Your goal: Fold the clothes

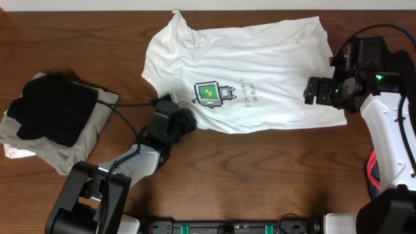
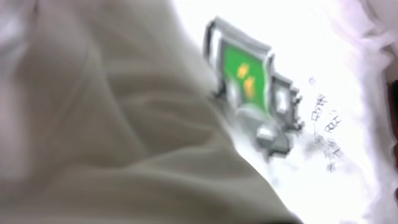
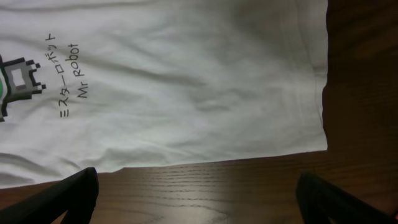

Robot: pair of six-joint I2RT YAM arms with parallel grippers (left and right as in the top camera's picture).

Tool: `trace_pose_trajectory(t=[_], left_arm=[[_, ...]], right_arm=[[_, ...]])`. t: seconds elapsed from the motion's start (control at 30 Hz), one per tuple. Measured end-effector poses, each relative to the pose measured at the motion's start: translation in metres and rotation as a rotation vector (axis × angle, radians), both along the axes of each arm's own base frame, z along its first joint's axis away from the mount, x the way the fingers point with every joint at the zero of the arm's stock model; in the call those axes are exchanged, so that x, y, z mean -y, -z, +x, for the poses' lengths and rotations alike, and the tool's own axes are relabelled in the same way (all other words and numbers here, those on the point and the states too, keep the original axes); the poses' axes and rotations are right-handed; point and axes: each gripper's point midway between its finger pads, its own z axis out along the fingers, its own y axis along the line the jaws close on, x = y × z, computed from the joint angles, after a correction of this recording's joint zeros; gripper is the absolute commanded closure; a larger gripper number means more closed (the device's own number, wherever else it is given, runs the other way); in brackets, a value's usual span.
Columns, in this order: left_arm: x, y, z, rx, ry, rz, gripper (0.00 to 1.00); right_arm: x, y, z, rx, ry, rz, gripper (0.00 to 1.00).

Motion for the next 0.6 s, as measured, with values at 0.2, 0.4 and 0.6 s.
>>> trace_pose_trajectory(t=[0.2, 0.4, 0.6], left_arm=[[-0.012, 0.010, -0.004, -0.035, -0.028, 0.071, 0.68], [-0.024, 0.023, -0.013, -0.085, -0.035, 0.146, 0.68], [-0.026, 0.023, -0.012, -0.075, -0.032, 0.171, 0.68]], right_arm=[[0.000, 0.000, 0.000, 0.002, 0.000, 0.000, 0.01], [0.000, 0.000, 0.001, 0.004, 0.000, 0.000, 0.01], [0.000, 0.000, 0.001, 0.004, 0.000, 0.000, 0.01]])
